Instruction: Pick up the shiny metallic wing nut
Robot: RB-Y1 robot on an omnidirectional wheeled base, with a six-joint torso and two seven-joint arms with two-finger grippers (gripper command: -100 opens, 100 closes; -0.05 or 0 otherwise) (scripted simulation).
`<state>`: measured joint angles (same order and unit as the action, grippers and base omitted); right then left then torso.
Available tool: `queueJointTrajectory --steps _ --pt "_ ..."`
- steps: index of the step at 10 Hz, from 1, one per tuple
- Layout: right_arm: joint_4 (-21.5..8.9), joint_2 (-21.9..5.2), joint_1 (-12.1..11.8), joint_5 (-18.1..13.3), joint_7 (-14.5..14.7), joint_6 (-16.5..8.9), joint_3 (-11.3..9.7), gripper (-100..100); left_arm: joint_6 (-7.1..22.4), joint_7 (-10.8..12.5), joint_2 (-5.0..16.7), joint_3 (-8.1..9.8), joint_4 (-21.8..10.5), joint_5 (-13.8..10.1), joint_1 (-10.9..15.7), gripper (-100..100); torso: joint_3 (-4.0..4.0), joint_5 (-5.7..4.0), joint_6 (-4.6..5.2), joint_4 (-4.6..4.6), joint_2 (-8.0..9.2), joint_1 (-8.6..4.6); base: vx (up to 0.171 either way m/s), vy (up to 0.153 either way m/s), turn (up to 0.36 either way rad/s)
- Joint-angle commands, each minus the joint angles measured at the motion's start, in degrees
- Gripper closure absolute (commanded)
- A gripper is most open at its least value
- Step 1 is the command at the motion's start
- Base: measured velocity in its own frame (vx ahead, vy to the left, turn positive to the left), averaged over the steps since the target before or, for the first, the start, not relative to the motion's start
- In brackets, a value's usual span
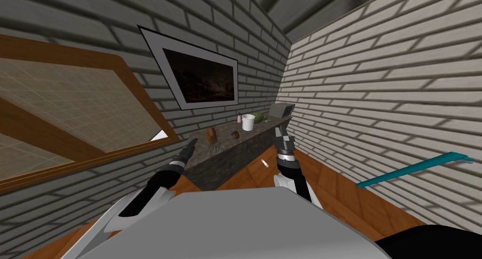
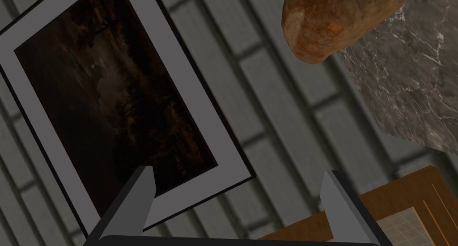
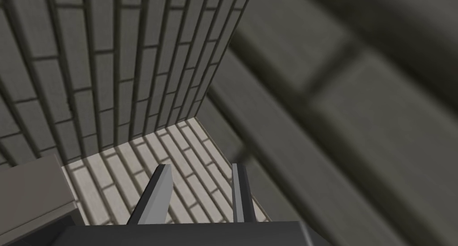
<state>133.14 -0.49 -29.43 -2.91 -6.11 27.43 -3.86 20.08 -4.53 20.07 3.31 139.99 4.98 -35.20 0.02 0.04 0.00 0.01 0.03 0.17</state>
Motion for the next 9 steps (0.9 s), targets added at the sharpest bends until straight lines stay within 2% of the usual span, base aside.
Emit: queueJointTrajectory --steps 1,2,3,4,5,6,7,9 --pt "0.00 0.00 0.00 0.00 0.00 0.00 0.00 0 2.45 0.40 0.69 0.14 0.43 0.04 -0.29 -100 0.00 0.00 0.00 0.00 0.00 0.00 -0.014 0.034 -0.110" --pt "0.00 0.00 -0.01 0.00 0.00 0.00 0.01 0 4.40 1.13 2.15 0.37 0.82 0.10 -0.82 -100 -0.01 0.01 -0.04 0.00 -0.02 0.00 -0.013 0.028 -0.226" --pt "0.00 0.00 0.00 0.00 0.00 0.00 0.00 0 5.14 1.13 2.15 0.37 0.82 0.10 -0.82 -100 -0.02 0.00 0.00 -0.01 -0.03 0.00 -0.011 0.030 -0.130" --pt "0.00 0.00 -0.01 0.00 0.00 0.00 0.01 0 7.12 1.91 3.64 0.55 1.18 0.11 -1.37 -100 -0.02 0.01 -0.04 -0.01 -0.04 0.00 -0.014 0.035 -0.254" --pt "0.00 0.00 0.00 0.00 0.00 0.00 0.00 0 7.73 1.91 3.64 0.55 1.18 0.11 -1.37 -100 -0.02 0.01 0.00 -0.01 -0.03 0.02 -0.015 0.036 -0.127" --pt "0.00 0.00 -0.01 0.00 0.00 0.00 0.01 0 9.71 2.74 5.16 0.67 1.49 0.08 -1.95 -100 -0.02 0.01 -0.04 -0.01 -0.04 0.02 -0.015 0.031 -0.207" --pt "0.00 0.00 0.00 0.00 0.00 0.00 0.00 0 10.22 2.74 5.16 0.67 1.49 0.08 -1.95 -100 -0.02 0.01 -0.01 -0.01 -0.04 0.01 -0.011 0.031 -0.127" --pt "0.00 0.00 0.00 0.00 0.00 0.00 0.00 0 13.94 4.53 8.36 0.75 1.98 -0.11 -3.16 -100 -0.04 0.01 -0.01 -0.01 -0.07 0.00 -0.009 0.042 -0.299"
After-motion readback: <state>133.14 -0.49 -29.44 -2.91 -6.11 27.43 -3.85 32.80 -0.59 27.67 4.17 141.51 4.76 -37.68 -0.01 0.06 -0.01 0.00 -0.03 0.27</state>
